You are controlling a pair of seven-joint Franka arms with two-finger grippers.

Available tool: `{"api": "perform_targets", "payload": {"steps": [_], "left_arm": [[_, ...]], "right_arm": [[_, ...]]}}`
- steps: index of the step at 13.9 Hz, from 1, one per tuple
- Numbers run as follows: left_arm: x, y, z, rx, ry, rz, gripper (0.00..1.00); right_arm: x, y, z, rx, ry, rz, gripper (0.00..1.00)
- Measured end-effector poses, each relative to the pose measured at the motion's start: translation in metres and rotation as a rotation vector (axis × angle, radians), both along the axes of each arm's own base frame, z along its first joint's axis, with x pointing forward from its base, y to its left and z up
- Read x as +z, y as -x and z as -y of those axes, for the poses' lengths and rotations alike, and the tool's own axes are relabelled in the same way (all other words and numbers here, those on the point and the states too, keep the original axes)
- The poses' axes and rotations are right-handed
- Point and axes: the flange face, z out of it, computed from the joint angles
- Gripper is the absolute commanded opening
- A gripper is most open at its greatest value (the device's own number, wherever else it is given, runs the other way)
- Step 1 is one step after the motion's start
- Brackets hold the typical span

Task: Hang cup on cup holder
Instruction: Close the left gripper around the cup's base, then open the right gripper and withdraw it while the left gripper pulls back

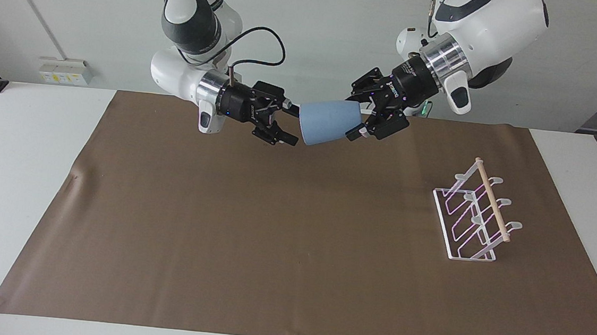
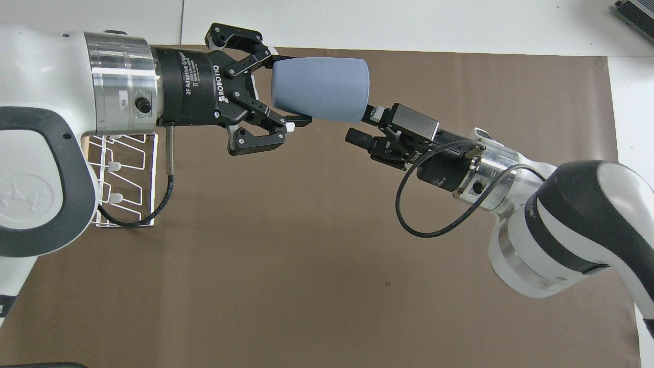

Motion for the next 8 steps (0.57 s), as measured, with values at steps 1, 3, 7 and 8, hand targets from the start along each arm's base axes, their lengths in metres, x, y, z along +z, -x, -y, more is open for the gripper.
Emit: {"api": "perform_targets", "payload": {"steps": [1, 3, 7, 8], "left_arm": [[-0.001, -0.001, -0.002, 0.000, -0.028, 0.012, 0.00], [-0.005, -0.004, -0.009, -0.002, -0.107, 0.042, 0.00], [-0.023, -0.008, -0.024, -0.059, -0.299, 0.132, 0.00], [-0.030, -0.007, -0.029, -0.101, -0.350, 0.170, 0.00]], "right_arm": [[0.001, -0.003, 0.008, 0.003, 0.038, -0.005, 1.00], [0.003, -0.006, 0.024, 0.011, 0.117, -0.008, 1.00], [0.004, -0.011, 0.057, 0.052, 0.412, -0.051, 1.00], [0.007, -0.013, 0.066, 0.057, 0.511, -0.065, 1.00]]}}
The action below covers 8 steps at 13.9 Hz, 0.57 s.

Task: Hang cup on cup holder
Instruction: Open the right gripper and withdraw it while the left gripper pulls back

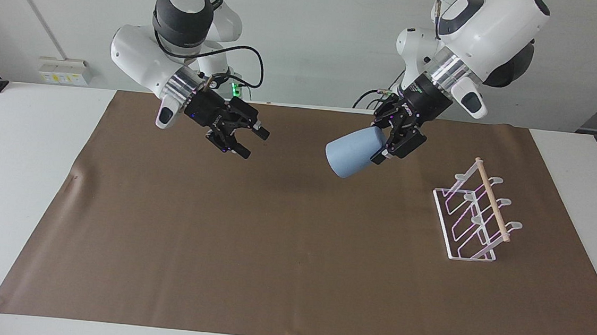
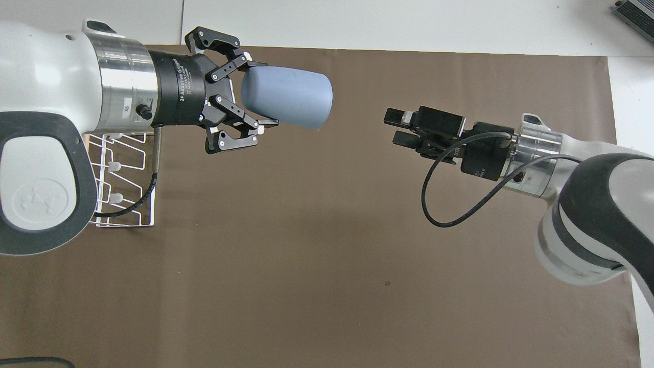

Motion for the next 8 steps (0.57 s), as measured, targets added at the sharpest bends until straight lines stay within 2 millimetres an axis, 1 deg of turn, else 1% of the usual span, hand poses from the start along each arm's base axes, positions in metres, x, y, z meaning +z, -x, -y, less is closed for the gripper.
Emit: {"api": "perform_targets", "payload": {"steps": [2, 3, 4, 7, 8], "left_arm": [[-0.013, 0.001, -0.014, -0.088, -0.086, 0.058, 0.00], [-0.018, 0.001, -0.023, -0.128, -0.121, 0.084, 0.00], [-0.022, 0.001, -0.033, -0.160, -0.155, 0.105, 0.00], [-0.032, -0.003, -0.063, -0.238, -0.265, 0.158, 0.00], [-0.036, -0.004, -0.074, -0.273, -0.292, 0.176, 0.00]], "right_arm": [[0.006, -0.003, 0.012, 0.005, 0.175, -0.010, 1.00], [0.006, -0.003, 0.017, 0.010, 0.244, -0.013, 1.00], [0.004, -0.003, 0.022, 0.016, 0.315, -0.020, 1.00], [-0.005, -0.002, 0.053, 0.052, 0.543, -0.052, 1.00], [-0.007, -0.002, 0.061, 0.067, 0.602, -0.054, 1.00]]}}
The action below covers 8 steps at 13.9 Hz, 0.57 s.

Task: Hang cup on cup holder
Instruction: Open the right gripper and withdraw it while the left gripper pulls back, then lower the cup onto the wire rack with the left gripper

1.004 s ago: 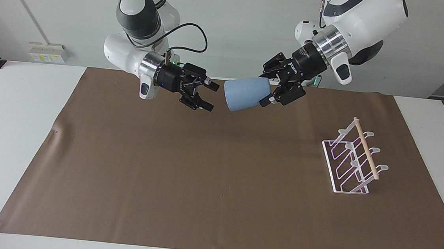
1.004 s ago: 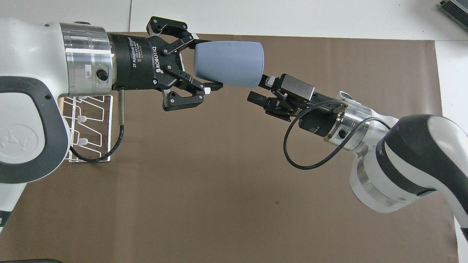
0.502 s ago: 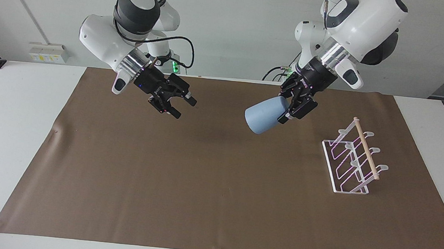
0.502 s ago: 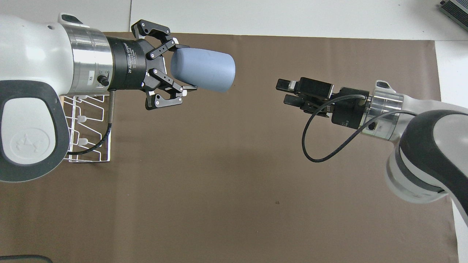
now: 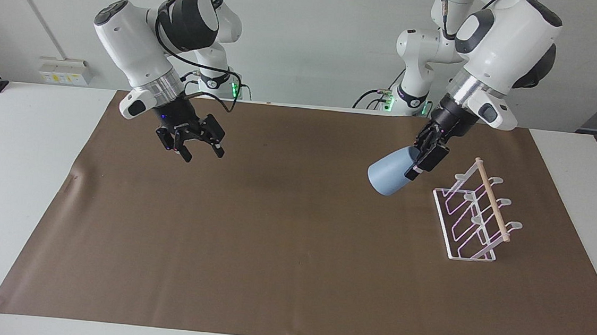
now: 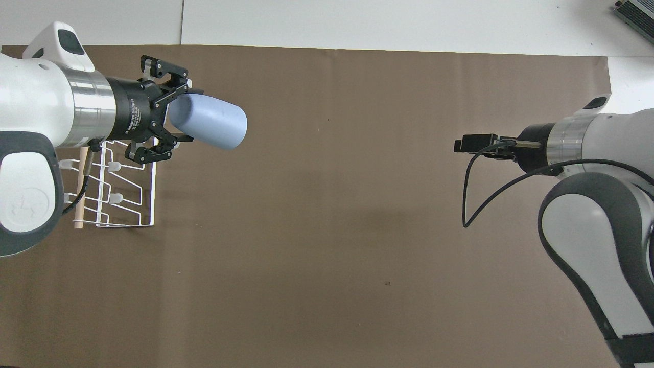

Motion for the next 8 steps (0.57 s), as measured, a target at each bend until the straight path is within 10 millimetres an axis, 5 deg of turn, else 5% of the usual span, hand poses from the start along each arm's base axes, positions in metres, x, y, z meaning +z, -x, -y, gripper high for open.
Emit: {"api": "perform_targets", "payload": {"steps": [4, 8], "left_arm": [[-0.008, -0.011, -0.053, -0.132, -0.145, 0.076, 0.00], [-0.013, -0.018, -0.090, -0.250, -0.248, 0.121, 0.00]], "right_arm": [[0.000, 0.002, 0.006, 0.008, 0.186, -0.026, 1.00], [0.034, 0.006, 0.008, 0.018, 0.235, -0.090, 1.00]]}}
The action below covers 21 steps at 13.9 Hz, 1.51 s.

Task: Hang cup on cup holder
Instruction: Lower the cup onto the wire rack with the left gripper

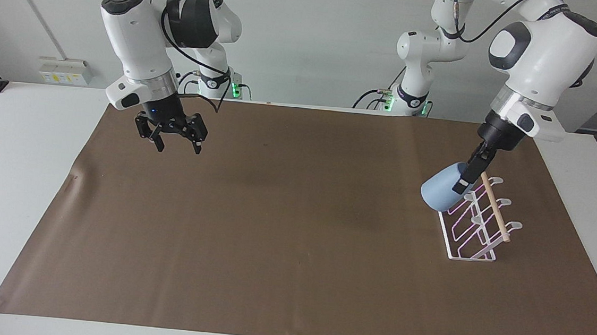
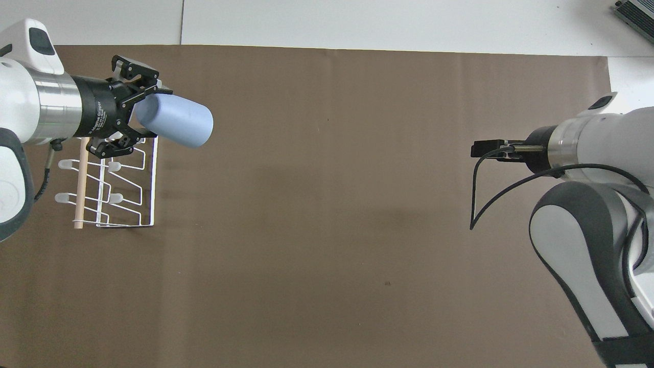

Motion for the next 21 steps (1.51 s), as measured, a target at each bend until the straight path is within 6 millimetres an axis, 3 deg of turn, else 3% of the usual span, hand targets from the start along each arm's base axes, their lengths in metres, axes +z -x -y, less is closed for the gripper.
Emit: {"api": "perform_targets", "payload": {"steps": [4, 7, 10, 15, 18, 21], "left_arm": [[-0.010, -0.006, -0.015, -0.063, -0.088, 0.013, 0.00], [-0.017, -0.013, -0.042, -0.092, -0.116, 0.020, 0.00], [-0.021, -0.017, -0.059, -0.112, -0.170, 0.022, 0.00], [-0.037, -0.025, -0.065, -0.115, -0.184, 0.003, 0.00], [-0.047, -0.031, -0.074, -0.112, -0.184, 0.001, 0.00], [-0.059, -0.035, -0.077, -0.110, -0.181, -0.012, 0.00]], "right_arm": [[0.050, 0.006, 0.014, -0.009, 0.037, -0.016, 1.00], [0.072, 0.013, 0.042, -0.051, 0.058, -0.057, 1.00], [0.082, 0.019, 0.079, -0.116, 0.056, -0.076, 1.00], [0.087, 0.026, 0.095, -0.045, 0.092, -0.095, 1.00], [0.108, 0.032, 0.117, -0.077, 0.084, -0.137, 1.00], [0.118, 0.031, 0.119, -0.080, 0.084, -0.146, 1.00]]}}
